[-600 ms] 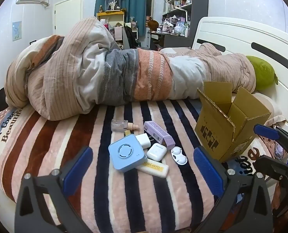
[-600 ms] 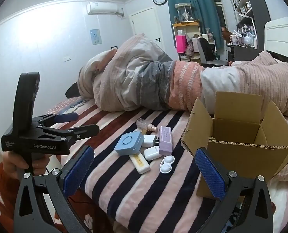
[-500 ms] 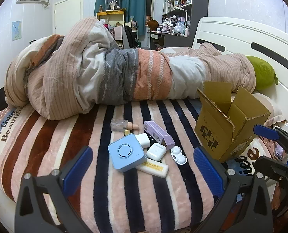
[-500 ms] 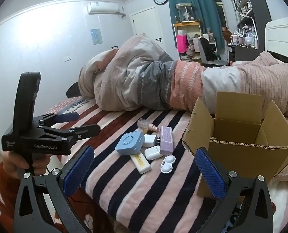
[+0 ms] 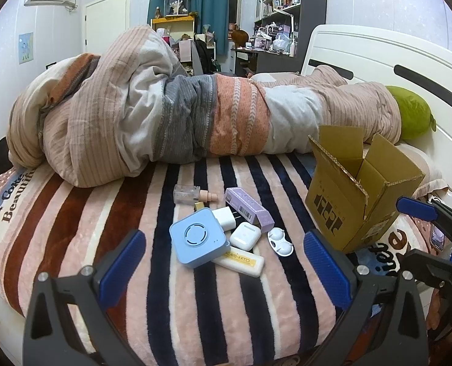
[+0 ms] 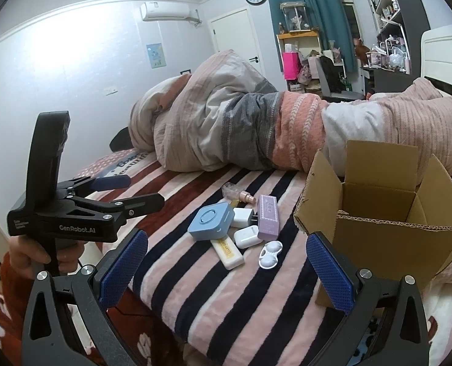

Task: Organize rigid objects

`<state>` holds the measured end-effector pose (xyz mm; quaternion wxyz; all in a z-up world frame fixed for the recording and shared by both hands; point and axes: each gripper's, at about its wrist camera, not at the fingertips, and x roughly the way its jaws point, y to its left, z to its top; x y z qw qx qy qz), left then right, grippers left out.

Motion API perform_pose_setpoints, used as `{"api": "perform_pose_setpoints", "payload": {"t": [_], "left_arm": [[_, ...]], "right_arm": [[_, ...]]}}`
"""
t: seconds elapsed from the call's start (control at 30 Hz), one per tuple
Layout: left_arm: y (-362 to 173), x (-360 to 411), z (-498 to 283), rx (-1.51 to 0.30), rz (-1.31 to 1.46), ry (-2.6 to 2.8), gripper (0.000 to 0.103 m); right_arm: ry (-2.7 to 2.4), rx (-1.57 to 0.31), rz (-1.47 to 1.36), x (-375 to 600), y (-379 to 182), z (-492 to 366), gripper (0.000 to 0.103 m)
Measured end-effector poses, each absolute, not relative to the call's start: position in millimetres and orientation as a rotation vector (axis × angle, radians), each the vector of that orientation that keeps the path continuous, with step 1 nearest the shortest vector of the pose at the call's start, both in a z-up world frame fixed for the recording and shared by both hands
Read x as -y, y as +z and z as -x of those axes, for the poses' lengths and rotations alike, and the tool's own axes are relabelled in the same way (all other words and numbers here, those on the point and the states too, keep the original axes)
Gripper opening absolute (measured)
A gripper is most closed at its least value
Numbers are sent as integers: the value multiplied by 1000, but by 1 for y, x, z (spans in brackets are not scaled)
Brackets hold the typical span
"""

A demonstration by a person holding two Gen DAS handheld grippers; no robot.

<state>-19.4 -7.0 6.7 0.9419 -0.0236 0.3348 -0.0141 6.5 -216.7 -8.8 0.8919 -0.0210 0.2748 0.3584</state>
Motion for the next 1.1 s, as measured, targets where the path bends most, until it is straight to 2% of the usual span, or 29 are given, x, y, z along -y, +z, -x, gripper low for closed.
{"api": "perform_pose_setpoints", "payload": {"t": [0.43,0.77,0.9,1.1], "left_arm": [[4,8,14,-704,55,-52,103],[2,9,-1,-708,48,-54,103],[0,7,-9,-709,71,-70,103],[-7,3,-21,-712,120,-119,103]], "right_arm": [[708,-567,73,218,-4,-4,103],[761,-455,75,244,38,-11,103],[682,-491,109,263,54,-36,103],[506,-662,79,310,56,-115,103]]}}
